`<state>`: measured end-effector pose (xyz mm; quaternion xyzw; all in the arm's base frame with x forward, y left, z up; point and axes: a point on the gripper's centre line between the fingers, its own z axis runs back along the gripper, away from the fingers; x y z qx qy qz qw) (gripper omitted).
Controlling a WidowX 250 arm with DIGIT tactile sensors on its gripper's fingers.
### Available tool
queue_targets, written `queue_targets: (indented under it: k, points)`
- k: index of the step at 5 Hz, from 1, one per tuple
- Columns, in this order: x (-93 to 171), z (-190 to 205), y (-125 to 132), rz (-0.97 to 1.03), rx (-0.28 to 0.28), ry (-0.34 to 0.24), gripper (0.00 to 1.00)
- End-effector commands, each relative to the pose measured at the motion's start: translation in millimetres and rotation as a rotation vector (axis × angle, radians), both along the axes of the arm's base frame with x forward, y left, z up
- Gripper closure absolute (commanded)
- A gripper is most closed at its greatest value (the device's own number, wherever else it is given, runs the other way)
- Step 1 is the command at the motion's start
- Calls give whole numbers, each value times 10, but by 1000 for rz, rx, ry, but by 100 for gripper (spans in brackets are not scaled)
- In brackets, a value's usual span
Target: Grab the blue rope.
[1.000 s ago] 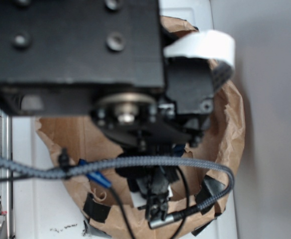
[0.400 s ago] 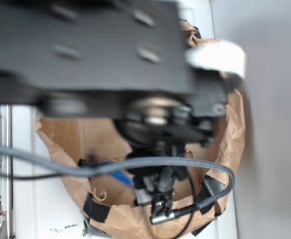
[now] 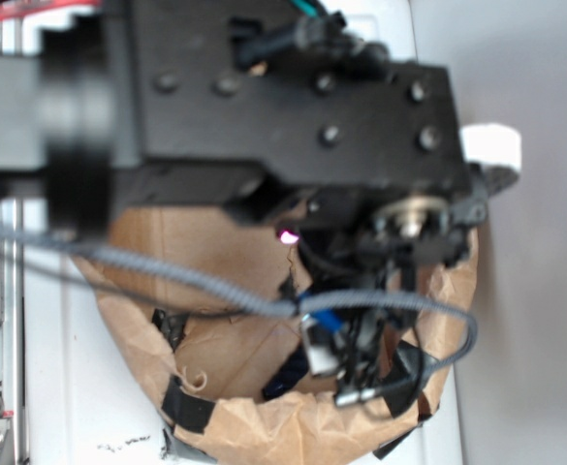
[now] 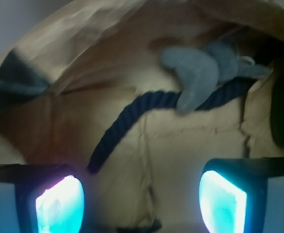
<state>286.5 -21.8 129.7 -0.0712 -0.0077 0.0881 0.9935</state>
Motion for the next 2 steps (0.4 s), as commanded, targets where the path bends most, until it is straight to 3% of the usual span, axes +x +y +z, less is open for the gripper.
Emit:
queue_targets:
  k: [1,2]
  points:
    - [-191,-280,-44,166,-13,-114,0]
    - [-265,-454,-111,178,7,-127,0]
